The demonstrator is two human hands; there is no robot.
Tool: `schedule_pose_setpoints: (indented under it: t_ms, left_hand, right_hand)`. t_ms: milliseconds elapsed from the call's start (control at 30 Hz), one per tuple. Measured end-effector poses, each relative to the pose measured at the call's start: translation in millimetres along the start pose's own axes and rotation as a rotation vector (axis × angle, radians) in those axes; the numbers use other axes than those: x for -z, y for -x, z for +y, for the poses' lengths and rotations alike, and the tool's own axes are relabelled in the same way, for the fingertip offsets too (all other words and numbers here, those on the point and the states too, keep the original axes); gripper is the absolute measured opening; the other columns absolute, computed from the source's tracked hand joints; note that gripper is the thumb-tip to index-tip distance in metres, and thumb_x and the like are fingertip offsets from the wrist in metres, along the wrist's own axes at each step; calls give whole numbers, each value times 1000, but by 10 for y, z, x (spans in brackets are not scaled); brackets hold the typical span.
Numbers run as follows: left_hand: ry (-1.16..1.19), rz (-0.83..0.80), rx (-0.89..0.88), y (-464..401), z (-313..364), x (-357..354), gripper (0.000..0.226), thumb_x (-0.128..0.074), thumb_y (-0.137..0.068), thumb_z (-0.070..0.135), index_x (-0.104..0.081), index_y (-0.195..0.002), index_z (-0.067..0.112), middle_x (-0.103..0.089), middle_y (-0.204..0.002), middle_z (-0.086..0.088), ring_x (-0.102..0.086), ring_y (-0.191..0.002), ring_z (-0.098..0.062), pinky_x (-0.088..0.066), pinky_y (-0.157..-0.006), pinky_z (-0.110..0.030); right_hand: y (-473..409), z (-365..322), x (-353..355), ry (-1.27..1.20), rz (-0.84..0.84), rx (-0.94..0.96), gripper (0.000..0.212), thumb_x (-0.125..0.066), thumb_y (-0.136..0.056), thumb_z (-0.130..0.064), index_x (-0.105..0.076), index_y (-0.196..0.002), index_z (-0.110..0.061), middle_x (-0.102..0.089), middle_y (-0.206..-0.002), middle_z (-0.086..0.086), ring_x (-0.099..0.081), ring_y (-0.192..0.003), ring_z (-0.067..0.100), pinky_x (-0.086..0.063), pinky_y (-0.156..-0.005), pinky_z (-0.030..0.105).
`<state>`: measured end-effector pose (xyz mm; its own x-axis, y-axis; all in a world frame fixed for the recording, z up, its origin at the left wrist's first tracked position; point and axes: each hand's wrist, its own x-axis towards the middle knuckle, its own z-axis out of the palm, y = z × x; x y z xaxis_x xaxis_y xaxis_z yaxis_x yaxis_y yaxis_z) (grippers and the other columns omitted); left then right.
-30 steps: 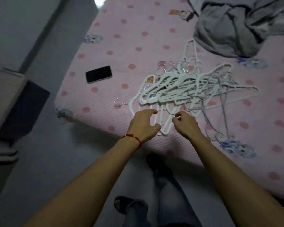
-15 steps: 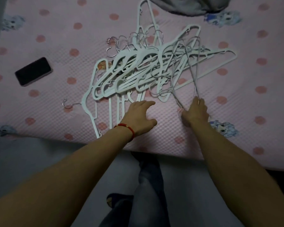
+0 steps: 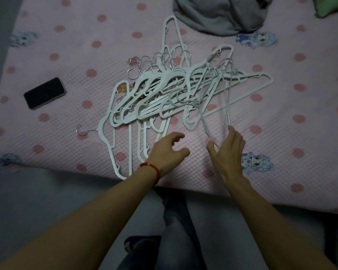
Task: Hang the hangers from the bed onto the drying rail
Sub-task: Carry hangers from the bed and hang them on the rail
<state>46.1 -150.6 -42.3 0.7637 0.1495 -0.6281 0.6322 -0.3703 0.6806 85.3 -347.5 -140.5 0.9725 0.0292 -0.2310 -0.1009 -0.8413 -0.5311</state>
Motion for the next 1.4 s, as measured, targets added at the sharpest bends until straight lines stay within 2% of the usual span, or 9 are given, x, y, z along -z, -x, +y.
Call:
schedule_pose_setpoints:
  t_ms: [200, 333, 500, 633, 833, 933, 1133, 1233, 1400]
  left_hand:
    - [810, -115, 324, 268, -120, 120, 92, -83, -69, 50, -41, -144, 19, -61, -131, -2, -62, -116, -19, -55, -91, -50]
    - [1100, -43, 221, 671, -462, 624, 94, -81, -75, 46, -33, -148, 13, -63, -130, -5, -60, -121, -23, -45, -97, -63]
    - [1276, 372, 63, 1545, -959, 1541, 95, -83, -73, 45, -34, -147, 9, -56, -138, -13, -52, -129, -30, -41, -104, -60]
    - [1350, 664, -74, 2581, -1370, 2042, 40, -78, -80, 34, -63, -108, 11, -63, -122, -16, -61, -117, -28, -51, -95, -44]
    - [1501, 1117, -108, 4397, -2139, 2002, 25, -71, -86, 29, -65, -98, 8, -68, -113, -23, -64, -110, -34, -53, -94, -47]
    - [1640, 1373, -51, 5218, -2507, 1699, 30, -79, -76, 31, -64, -89, 8, -65, -95, -16, -66, -96, -31, -56, -83, -47]
    - [1803, 1651, 3, 6592, -3090, 975, 49, -83, -68, 42, -62, -90, 4, -62, -92, -21, -65, -89, -34, -56, -88, -52]
    - [1876, 1810, -49, 7209, -3422, 612, 59, -80, -73, 47, -64, -107, 2, -62, -96, -20, -65, -91, -35, -56, -88, -51]
    - [1884, 1984, 23, 8154, -3783, 115, 69, -82, -64, 55, -67, -106, 2, -68, -93, -20, -69, -89, -34, -57, -87, -50]
  right_hand:
    - [495, -961, 215, -410, -346, 67, 61, -54, -93, -55, -29, -146, -35, -49, -137, -5, -54, -113, 9, -51, -93, 34]
    - [701, -1740, 183, -481, -556, 267, 56, -51, -91, -61, -35, -141, -41, -59, -122, -14, -58, -106, -4, -49, -78, 16]
    - [1210, -2859, 20, -450, -889, 616, 45, -54, -94, -51, -42, -135, -37, -65, -117, -16, -67, -92, 2, -54, -69, 16]
    - [1889, -3693, -186, -271, -1105, 1009, 32, -52, -101, -38, -44, -131, -30, -65, -121, -20, -65, -101, -5, -53, -84, 20]
    - [3454, -4617, -311, -40, -1447, 1299, 55, -31, -89, -71, -57, -122, -36, -69, -113, -21, -65, -101, -1, -52, -93, 33]
    - [4296, -4809, -450, 41, -1534, 1366, 57, -26, -88, -74, -62, -115, -41, -71, -106, -18, -66, -96, 1, -53, -91, 36]
    - [6101, -4754, -570, 373, -1781, 1497, 33, -36, -104, -52, -63, -120, -42, -67, -113, -18, -65, -97, 0, -54, -92, 34]
    - [6960, -4627, -526, 486, -1887, 1559, 41, -37, -102, -54, -55, -136, -40, -61, -126, -19, -61, -106, -1, -50, -95, 25]
    - [8096, -4320, -428, 530, -1976, 1659, 51, -37, -99, -62, -51, -142, -38, -56, -136, -14, -59, -111, 2, -45, -108, 37]
